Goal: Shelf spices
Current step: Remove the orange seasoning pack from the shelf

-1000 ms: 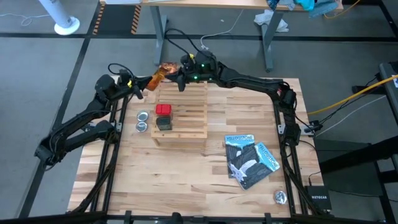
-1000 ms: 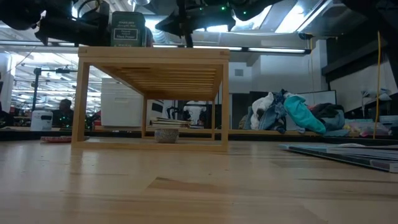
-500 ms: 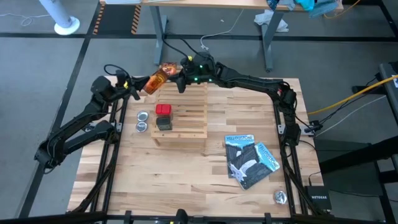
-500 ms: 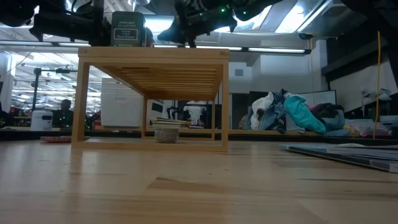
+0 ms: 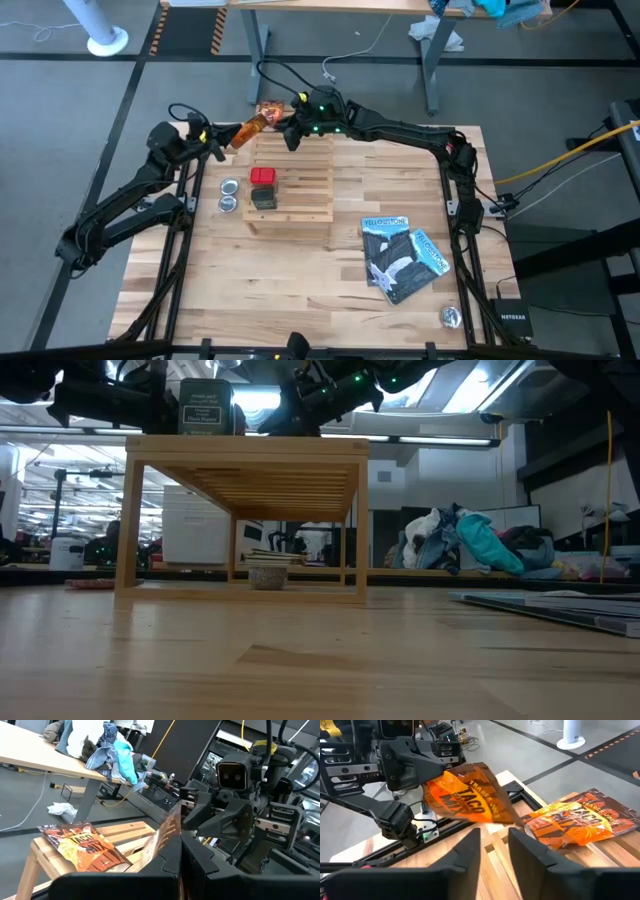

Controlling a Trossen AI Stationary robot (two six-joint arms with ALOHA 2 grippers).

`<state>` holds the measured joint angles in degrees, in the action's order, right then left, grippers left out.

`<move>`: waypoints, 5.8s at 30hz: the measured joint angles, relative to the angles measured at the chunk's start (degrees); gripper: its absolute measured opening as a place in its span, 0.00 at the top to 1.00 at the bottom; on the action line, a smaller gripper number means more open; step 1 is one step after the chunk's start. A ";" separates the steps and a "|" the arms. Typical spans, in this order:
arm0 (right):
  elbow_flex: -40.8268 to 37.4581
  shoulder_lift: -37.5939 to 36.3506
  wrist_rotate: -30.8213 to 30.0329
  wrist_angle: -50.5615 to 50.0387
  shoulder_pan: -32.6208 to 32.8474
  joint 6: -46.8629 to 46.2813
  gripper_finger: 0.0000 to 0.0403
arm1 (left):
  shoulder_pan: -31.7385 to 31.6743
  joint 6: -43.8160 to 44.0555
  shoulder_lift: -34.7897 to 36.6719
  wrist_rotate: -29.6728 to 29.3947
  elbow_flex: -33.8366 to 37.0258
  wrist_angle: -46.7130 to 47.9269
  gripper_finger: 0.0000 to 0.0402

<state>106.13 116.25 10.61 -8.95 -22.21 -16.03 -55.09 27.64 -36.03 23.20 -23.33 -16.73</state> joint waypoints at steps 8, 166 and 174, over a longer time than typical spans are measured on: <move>0.00 0.43 0.02 0.13 -0.01 1.40 0.49 | 0.00 0.39 0.00 1.34 0.00 -0.22 1.00; -61.23 -53.31 -9.50 -36.37 -1.91 11.50 1.00 | -4.52 -15.59 0.11 2.10 0.20 26.91 1.00; -62.71 -53.31 -9.57 -28.95 -1.91 11.39 1.00 | -4.52 -6.77 0.11 2.11 0.20 29.54 1.00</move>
<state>43.42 62.94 1.04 -37.90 -24.12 -4.64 -59.61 20.87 -35.92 25.32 -23.14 12.82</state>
